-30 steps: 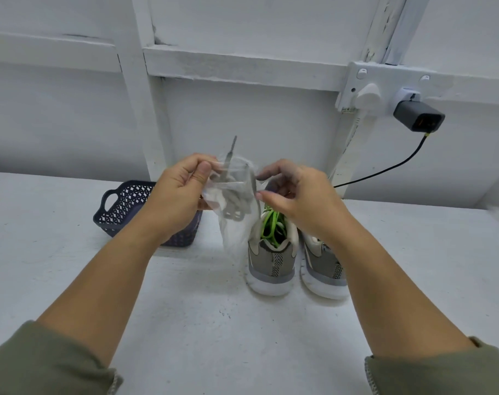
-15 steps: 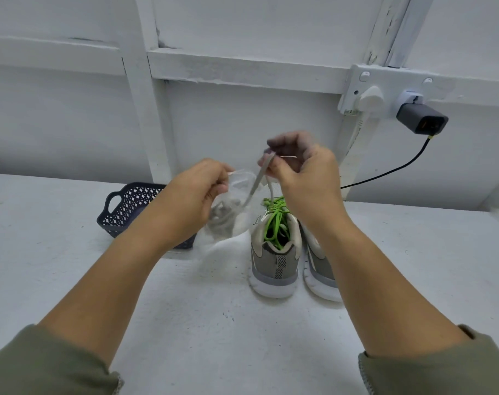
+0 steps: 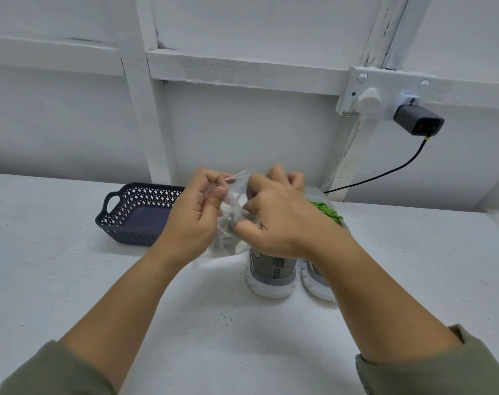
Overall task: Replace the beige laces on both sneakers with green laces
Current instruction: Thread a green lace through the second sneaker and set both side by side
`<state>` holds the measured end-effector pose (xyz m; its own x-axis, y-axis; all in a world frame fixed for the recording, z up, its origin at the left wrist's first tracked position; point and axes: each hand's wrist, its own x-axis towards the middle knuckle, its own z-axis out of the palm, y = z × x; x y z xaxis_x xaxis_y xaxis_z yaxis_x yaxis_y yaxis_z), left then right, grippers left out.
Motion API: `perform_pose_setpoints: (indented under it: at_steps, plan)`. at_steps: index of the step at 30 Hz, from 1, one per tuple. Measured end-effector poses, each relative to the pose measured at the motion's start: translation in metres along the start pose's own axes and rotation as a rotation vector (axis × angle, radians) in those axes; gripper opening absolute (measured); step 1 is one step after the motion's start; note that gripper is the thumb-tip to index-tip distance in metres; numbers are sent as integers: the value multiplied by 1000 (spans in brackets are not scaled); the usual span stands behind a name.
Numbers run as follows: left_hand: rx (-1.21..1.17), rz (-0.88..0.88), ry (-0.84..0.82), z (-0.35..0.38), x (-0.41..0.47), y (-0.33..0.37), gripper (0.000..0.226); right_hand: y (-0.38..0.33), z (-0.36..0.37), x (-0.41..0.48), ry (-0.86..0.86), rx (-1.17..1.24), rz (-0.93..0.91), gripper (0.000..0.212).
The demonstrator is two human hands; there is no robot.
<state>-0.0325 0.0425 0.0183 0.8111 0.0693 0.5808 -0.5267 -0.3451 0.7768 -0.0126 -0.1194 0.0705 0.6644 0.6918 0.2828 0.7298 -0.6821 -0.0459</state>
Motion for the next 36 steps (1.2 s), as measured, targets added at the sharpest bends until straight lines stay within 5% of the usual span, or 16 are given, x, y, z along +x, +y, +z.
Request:
perform_pose_setpoints:
  at_steps: [4, 8, 12, 16, 22, 24, 26, 29, 33, 36]
  plan:
    - [-101, -66, 50, -4, 3, -4, 8, 12, -2, -5, 374, 421, 22, 42]
    - [-177, -112, 127, -7, 4, -4, 10, 22, 0, -11, 60, 564, 361, 49]
    - [-231, -110, 163, -9, 6, -1, 2, 22, 8, -6, 119, 565, 225, 27]
    - [-313, -151, 204, -10, 6, 4, 9, 22, 7, -6, -98, 478, 107, 23]
    - [94, 22, 544, -4, -1, 2, 10, 14, 9, -2, 194, 649, 147, 10]
    - [153, 49, 600, -7, -1, -2, 15, 13, 6, -4, 124, 880, 168, 22]
    - [82, 13, 576, -13, 1, -4, 13, 21, 1, -9, -75, 1021, 215, 49]
    - [36, -5, 459, -20, 2, -9, 10, 35, -3, -11, -163, 836, 332, 26]
    - [113, 52, 267, -16, 0, -16, 25, 35, -6, -2, 119, 470, 427, 13]
    - [198, 137, 135, -7, -2, -20, 20, 24, -6, 6, 379, 815, 448, 12]
